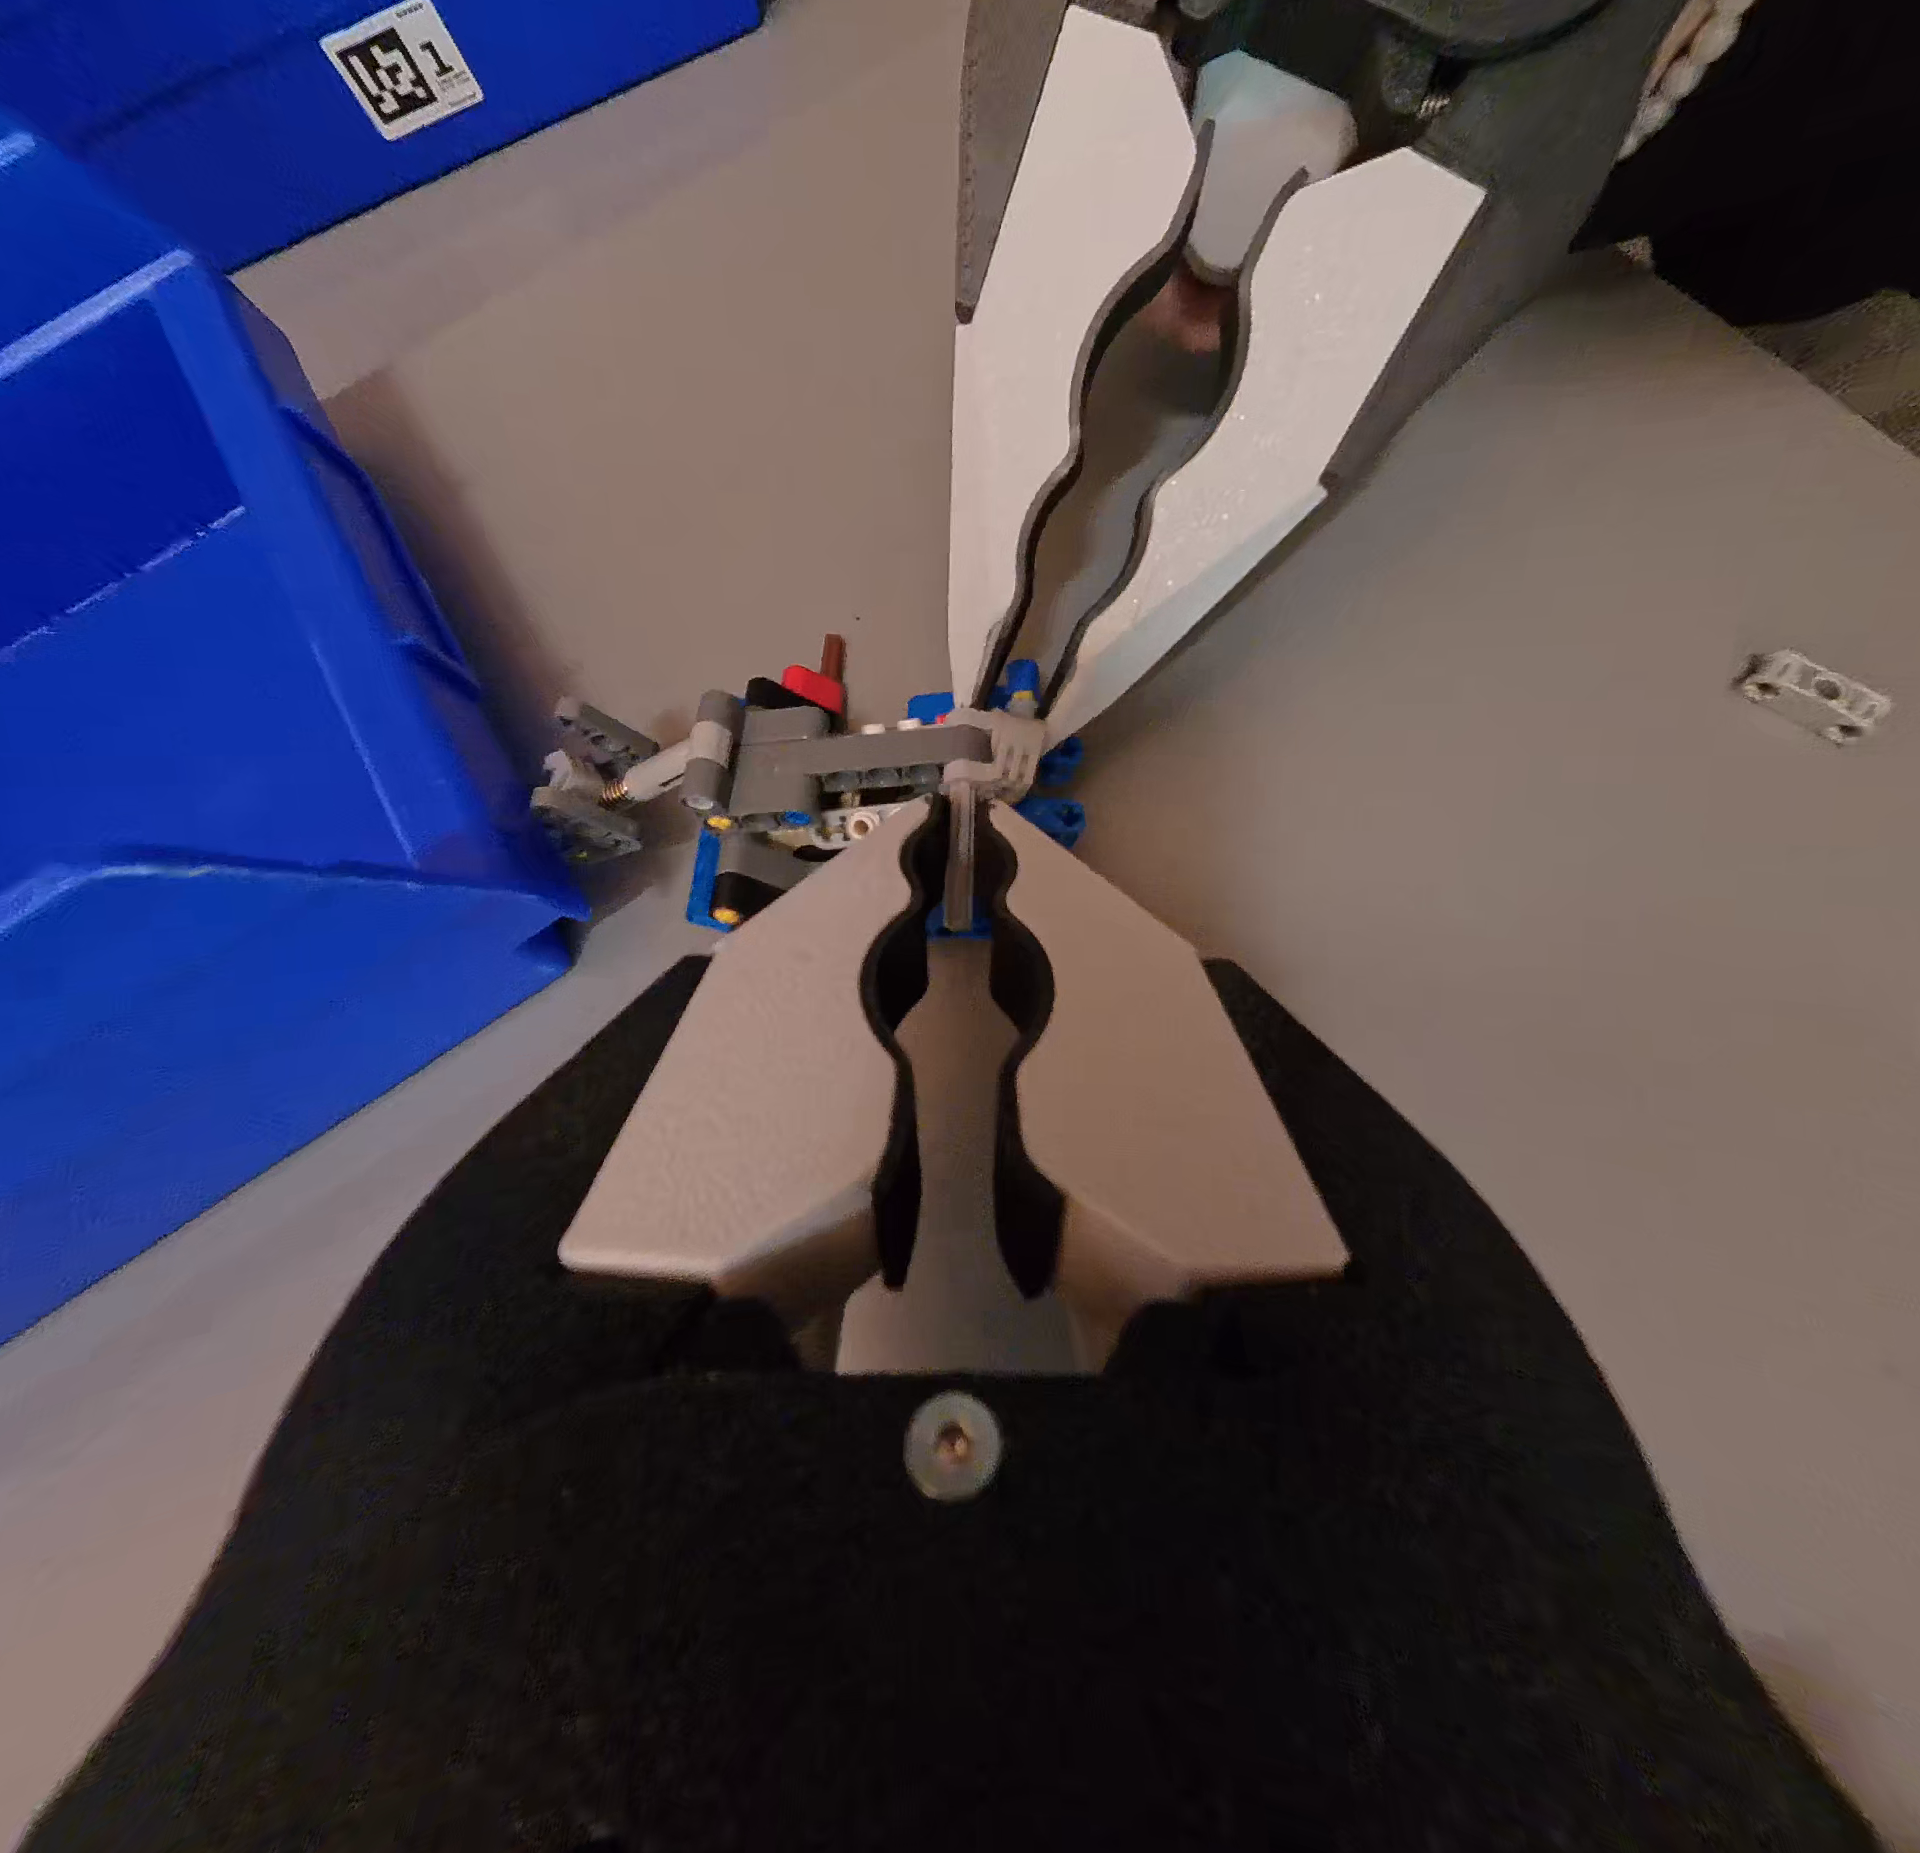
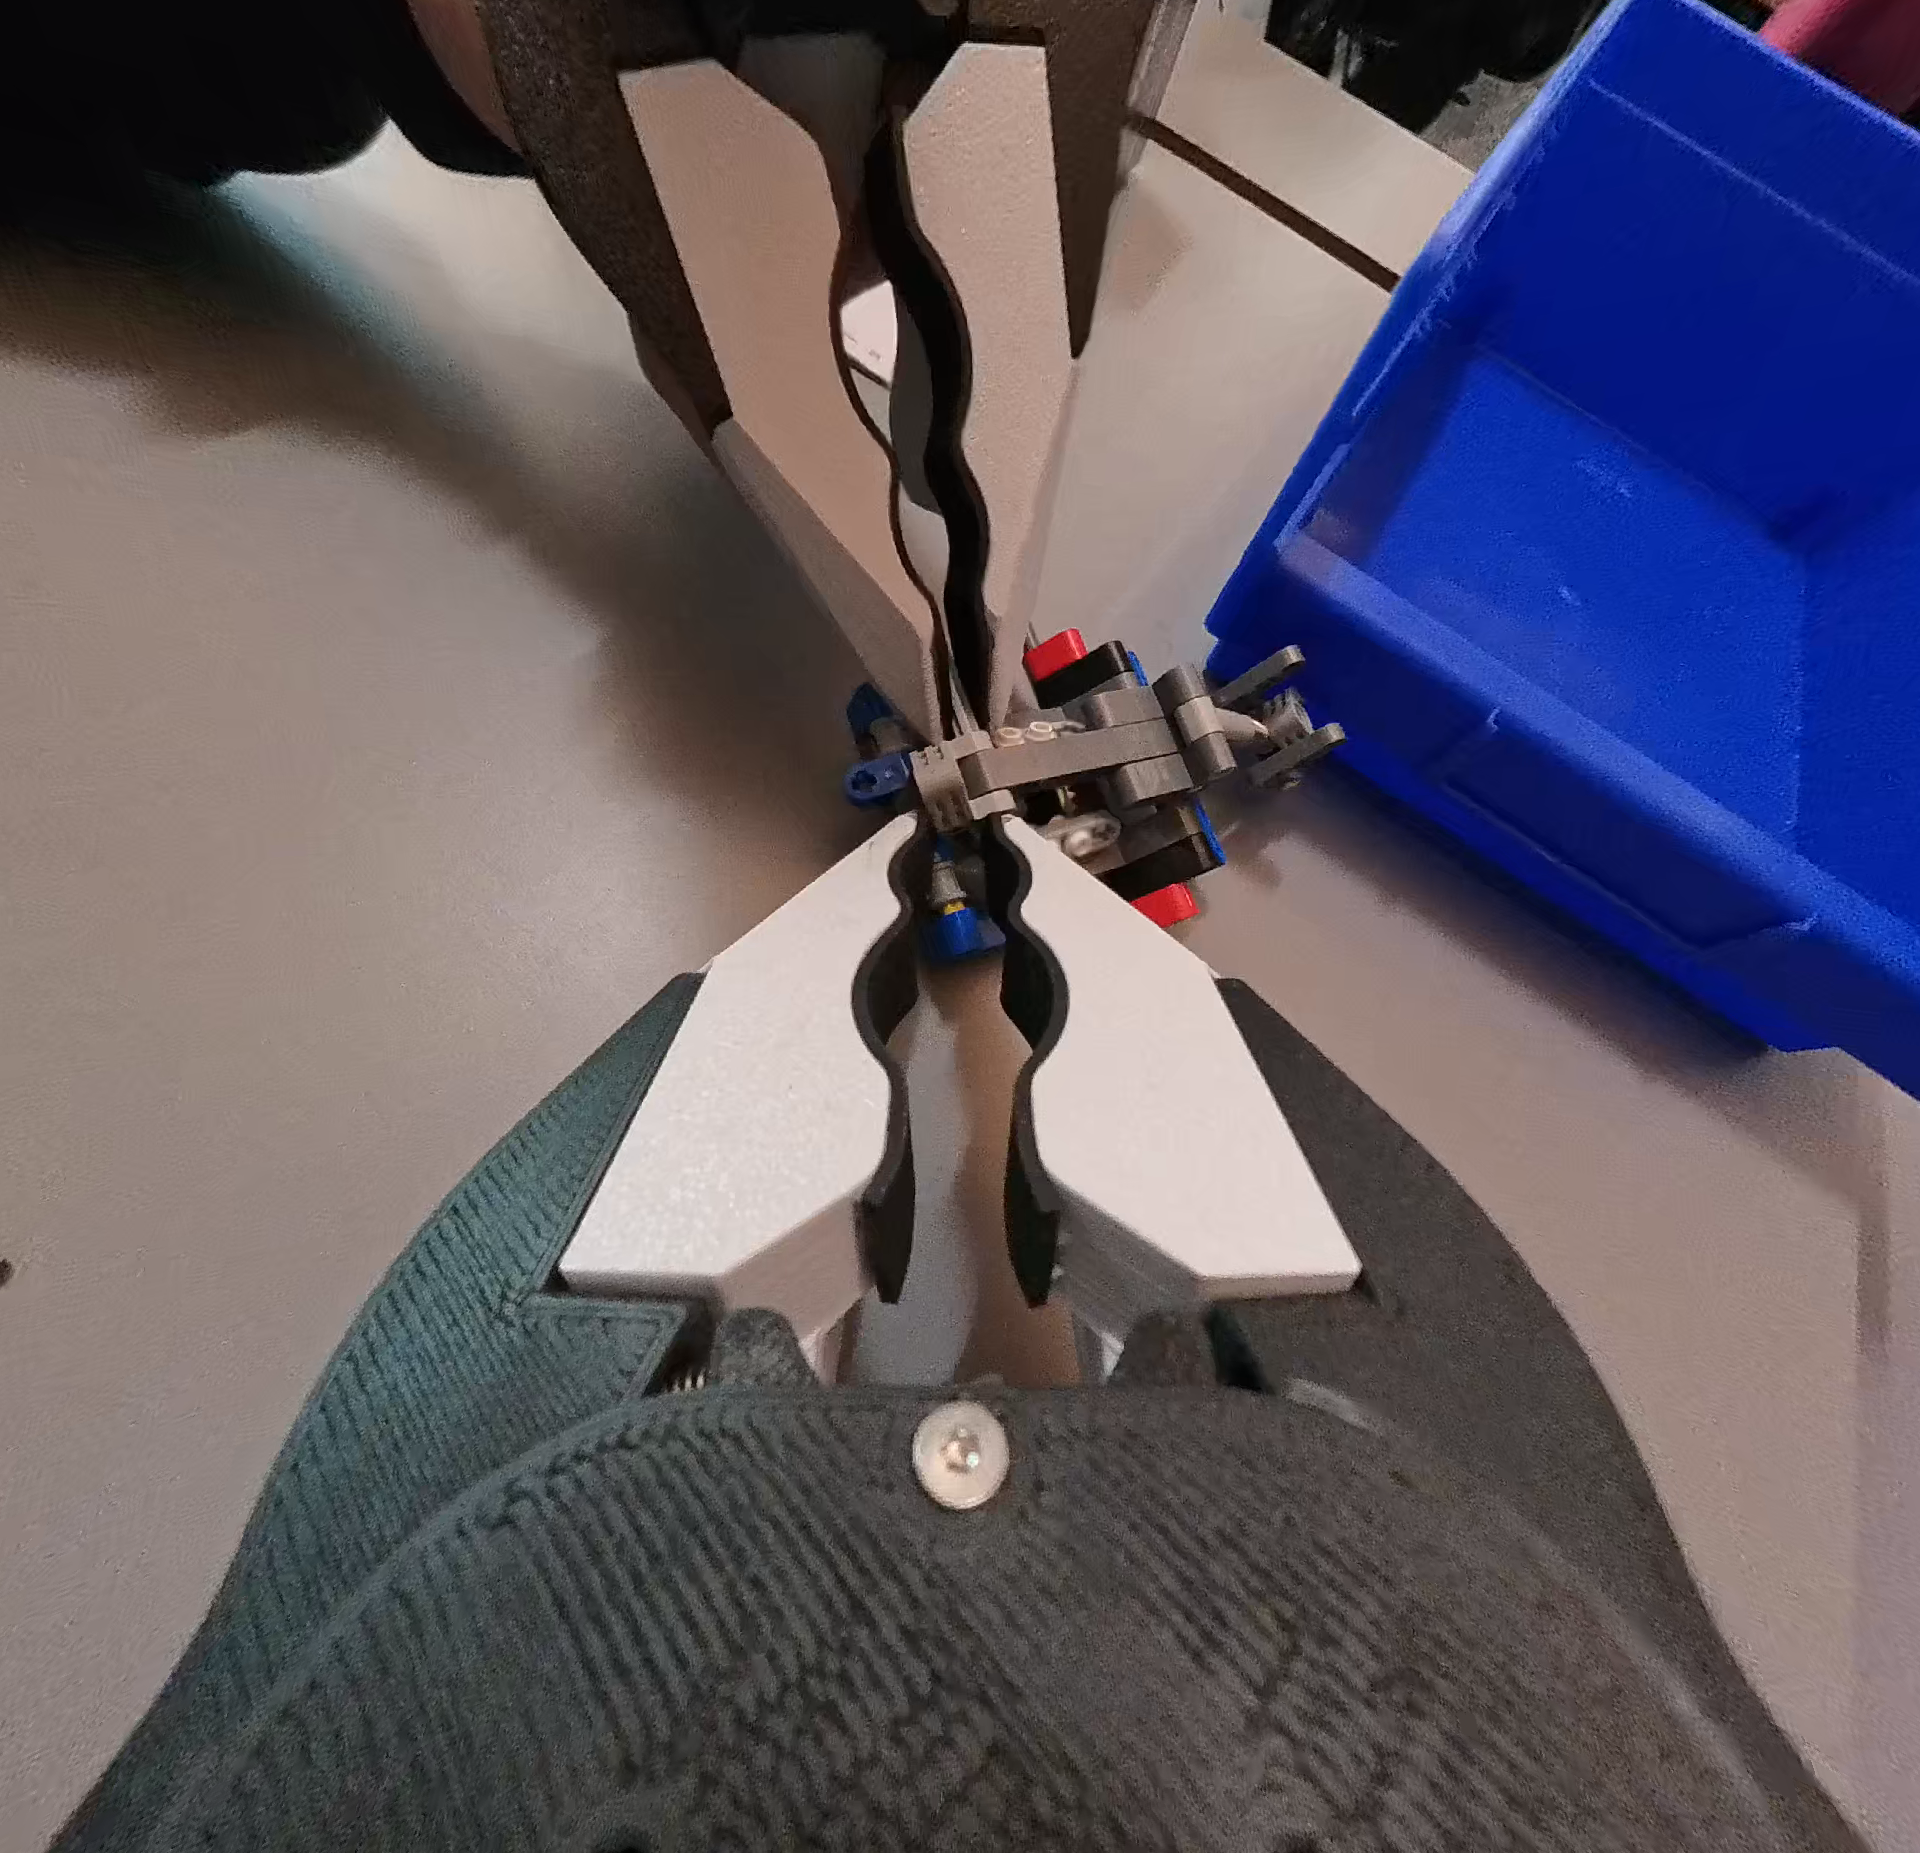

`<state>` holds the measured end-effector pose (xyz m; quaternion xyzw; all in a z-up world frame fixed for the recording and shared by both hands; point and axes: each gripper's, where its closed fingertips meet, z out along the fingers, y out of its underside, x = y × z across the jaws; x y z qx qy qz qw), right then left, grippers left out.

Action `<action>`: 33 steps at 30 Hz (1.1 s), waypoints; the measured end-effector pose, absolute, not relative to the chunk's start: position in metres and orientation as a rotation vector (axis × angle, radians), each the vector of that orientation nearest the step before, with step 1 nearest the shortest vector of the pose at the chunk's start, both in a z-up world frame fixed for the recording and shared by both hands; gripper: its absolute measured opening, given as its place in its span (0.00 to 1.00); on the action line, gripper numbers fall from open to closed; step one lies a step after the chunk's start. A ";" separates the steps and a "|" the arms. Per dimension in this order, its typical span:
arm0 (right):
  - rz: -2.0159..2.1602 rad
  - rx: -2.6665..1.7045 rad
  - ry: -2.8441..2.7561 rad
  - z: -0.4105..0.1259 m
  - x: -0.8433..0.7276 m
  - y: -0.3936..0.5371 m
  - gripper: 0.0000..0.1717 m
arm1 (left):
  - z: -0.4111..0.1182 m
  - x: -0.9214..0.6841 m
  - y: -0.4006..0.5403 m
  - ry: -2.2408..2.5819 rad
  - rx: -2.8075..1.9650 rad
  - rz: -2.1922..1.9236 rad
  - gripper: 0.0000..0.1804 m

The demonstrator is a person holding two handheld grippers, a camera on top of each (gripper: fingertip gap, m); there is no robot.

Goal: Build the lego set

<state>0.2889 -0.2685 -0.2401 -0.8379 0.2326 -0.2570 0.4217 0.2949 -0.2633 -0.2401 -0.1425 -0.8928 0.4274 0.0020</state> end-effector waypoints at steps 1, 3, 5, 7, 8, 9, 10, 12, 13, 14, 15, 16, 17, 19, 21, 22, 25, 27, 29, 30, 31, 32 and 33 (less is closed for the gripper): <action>-0.645 -2.097 0.590 -0.240 0.289 -0.269 0.04 | -0.240 0.294 -0.262 -2.781 -0.417 1.337 0.01; -0.665 -2.101 0.588 -0.240 0.289 -0.270 0.04 | -0.239 0.298 -0.256 -2.781 -0.373 1.327 0.07; -0.670 -2.104 0.585 -0.241 0.289 -0.269 0.04 | -0.238 0.300 -0.249 -2.793 -0.365 1.311 0.07; -0.665 -2.101 0.589 -0.240 0.289 -0.269 0.04 | -0.237 0.297 -0.247 -2.768 -0.354 1.319 0.06; -0.664 -2.099 0.590 -0.240 0.289 -0.269 0.04 | -0.238 0.295 -0.248 -2.760 -0.350 1.313 0.06; -0.665 -2.099 0.590 -0.240 0.289 -0.269 0.04 | -0.239 0.295 -0.249 -2.765 -0.350 1.311 0.06; -0.665 -2.100 0.589 -0.240 0.289 -0.269 0.04 | -0.240 0.294 -0.249 -2.770 -0.357 1.310 0.06; -0.670 -2.102 0.585 -0.240 0.289 -0.269 0.04 | -0.240 0.295 -0.252 -2.782 -0.350 1.323 0.03; -0.674 -2.102 0.584 -0.240 0.289 -0.269 0.04 | -0.241 0.295 -0.252 -2.793 -0.349 1.324 0.02; -0.675 -2.102 0.582 -0.240 0.288 -0.269 0.04 | -0.241 0.296 -0.252 -2.803 -0.352 1.321 0.02; -0.671 -2.102 0.575 -0.240 0.288 -0.269 0.05 | -0.241 0.297 -0.252 -2.813 -0.351 1.322 0.02; -0.672 -2.098 0.571 -0.239 0.287 -0.268 0.07 | -0.241 0.298 -0.251 -2.818 -0.346 1.322 0.02; -0.677 -2.090 0.571 -0.238 0.287 -0.269 0.08 | -0.240 0.298 -0.251 -2.818 -0.338 1.326 0.02; -0.675 -2.066 0.570 -0.234 0.287 -0.269 0.09 | -0.239 0.300 -0.250 -2.825 -0.327 1.337 0.02; -0.669 -2.048 0.589 -0.232 0.287 -0.272 0.09 | -0.240 0.300 -0.248 -2.832 -0.323 1.329 0.02; -0.659 -2.054 0.596 -0.233 0.286 -0.273 0.10 | -0.240 0.300 -0.248 -2.834 -0.321 1.327 0.02; -0.638 -2.074 0.605 -0.236 0.283 -0.277 0.13 | -0.237 0.299 -0.246 -2.834 -0.336 1.327 0.05; -0.635 -2.062 0.606 -0.235 0.283 -0.276 0.13 | -0.232 0.299 -0.245 -2.827 -0.327 1.345 0.06; -0.650 -2.062 0.591 -0.234 0.284 -0.274 0.14 | -0.230 0.298 -0.246 -2.818 -0.325 1.353 0.06; -0.665 -2.076 0.587 -0.236 0.285 -0.275 0.14 | -0.231 0.298 -0.246 -2.826 -0.329 1.346 0.06; -0.679 -2.096 0.590 -0.239 0.286 -0.276 0.16 | -0.232 0.297 -0.245 -2.836 -0.337 1.336 0.07; -0.682 -2.115 0.594 -0.242 0.286 -0.277 0.17 | -0.232 0.296 -0.244 -2.846 -0.347 1.325 0.08; -0.678 -2.124 0.600 -0.243 0.286 -0.277 0.18 | -0.231 0.296 -0.243 -2.858 -0.349 1.317 0.08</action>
